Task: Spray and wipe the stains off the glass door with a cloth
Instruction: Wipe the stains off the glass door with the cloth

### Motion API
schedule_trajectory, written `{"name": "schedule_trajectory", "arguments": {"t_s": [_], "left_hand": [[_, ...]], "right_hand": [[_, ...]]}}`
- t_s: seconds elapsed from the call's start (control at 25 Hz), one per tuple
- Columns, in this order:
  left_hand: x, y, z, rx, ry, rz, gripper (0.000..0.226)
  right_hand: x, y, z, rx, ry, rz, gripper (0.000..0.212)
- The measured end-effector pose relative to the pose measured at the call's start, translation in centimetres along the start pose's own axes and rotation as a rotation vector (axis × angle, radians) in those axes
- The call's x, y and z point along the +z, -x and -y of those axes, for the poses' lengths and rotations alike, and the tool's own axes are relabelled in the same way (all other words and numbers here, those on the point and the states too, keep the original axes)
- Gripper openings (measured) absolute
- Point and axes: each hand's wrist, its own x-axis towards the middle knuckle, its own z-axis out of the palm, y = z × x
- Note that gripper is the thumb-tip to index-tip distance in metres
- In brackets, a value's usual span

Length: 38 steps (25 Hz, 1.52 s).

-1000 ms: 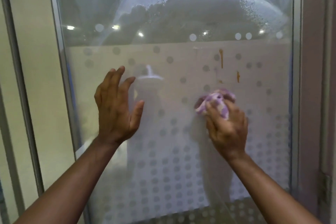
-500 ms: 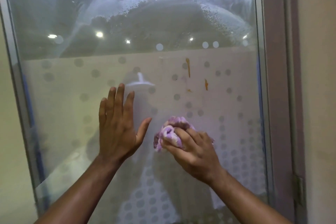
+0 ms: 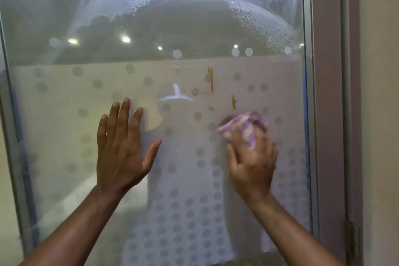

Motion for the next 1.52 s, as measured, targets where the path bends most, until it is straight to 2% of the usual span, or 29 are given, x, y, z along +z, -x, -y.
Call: {"name": "schedule_trajectory", "arguments": {"t_s": [0.16, 0.24, 0.32, 0.36, 0.4, 0.52, 0.56, 0.64, 0.72, 0.76, 0.92, 1.0, 1.08, 1.2, 1.28, 1.36, 1.44, 1.52], "left_hand": [[-0.1, -0.1, 0.1, 0.015, -0.032, -0.013, 0.084], [-0.2, 0.0, 0.1, 0.015, -0.048, -0.020, 0.083], [-0.4, 0.0, -0.1, 0.002, -0.050, -0.020, 0.081], [-0.5, 0.0, -0.1, -0.003, -0.047, -0.017, 0.081], [-0.6, -0.1, -0.2, -0.006, -0.042, -0.014, 0.080], [-0.5, -0.1, -0.3, -0.019, -0.039, -0.016, 0.079], [-0.5, 0.0, -0.3, -0.024, -0.037, -0.019, 0.079], [-0.6, -0.1, -0.5, -0.024, -0.032, -0.023, 0.080], [-0.7, -0.1, -0.5, -0.024, -0.028, -0.014, 0.079], [-0.8, -0.2, -0.6, -0.026, -0.024, -0.008, 0.079], [-1.0, -0.2, -0.6, -0.030, -0.018, 0.005, 0.079], [-1.0, -0.2, -0.5, -0.021, -0.018, -0.002, 0.078], [-0.9, -0.2, -0.5, -0.027, -0.016, -0.008, 0.077], [-0.7, -0.1, -0.5, -0.026, -0.016, -0.016, 0.077], [-0.6, -0.1, -0.5, -0.020, -0.011, -0.017, 0.078], [-0.6, -0.1, -0.4, -0.008, -0.007, -0.020, 0.080], [-0.4, 0.0, -0.2, 0.000, -0.010, -0.025, 0.082], [-0.1, 0.0, -0.1, 0.006, -0.006, -0.031, 0.083]], "right_hand": [[-0.5, 7.2, 1.2, -0.583, -0.119, 0.185, 0.050], [-1.3, 7.9, 0.3, -0.774, -0.117, 0.270, 0.046], [-1.8, 6.2, -1.6, -0.838, -0.101, 0.274, 0.048], [-2.0, 4.8, -2.6, -0.774, -0.094, 0.239, 0.052], [-2.1, 3.1, -3.7, -0.633, -0.081, 0.189, 0.057], [-2.3, -0.9, -6.3, -0.102, 0.028, 0.065, 0.053], [-2.3, -1.3, -6.5, 0.013, 0.051, 0.030, 0.053], [-1.8, -1.0, -5.7, 0.133, 0.058, -0.014, 0.056], [-0.9, 0.8, -3.2, 0.141, 0.019, -0.017, 0.054], [-0.5, 2.4, -1.6, 0.072, -0.007, -0.007, 0.052], [-0.4, 8.6, 2.6, -0.437, -0.131, 0.191, 0.050], [-0.7, 7.3, 1.2, -0.571, -0.139, 0.221, 0.047], [-1.0, 3.3, -1.0, -0.529, -0.120, 0.173, 0.046], [-1.0, -5.8, -4.1, -0.252, 0.027, 0.008, 0.053], [-0.7, -11.9, -4.7, -0.062, 0.119, -0.045, 0.056], [-0.4, -15.9, -4.3, 0.086, 0.099, -0.064, 0.054], [0.0, -16.0, -3.1, 0.127, 0.037, -0.064, 0.052], [0.2, -12.4, -1.5, 0.013, -0.006, -0.030, 0.050]]}}
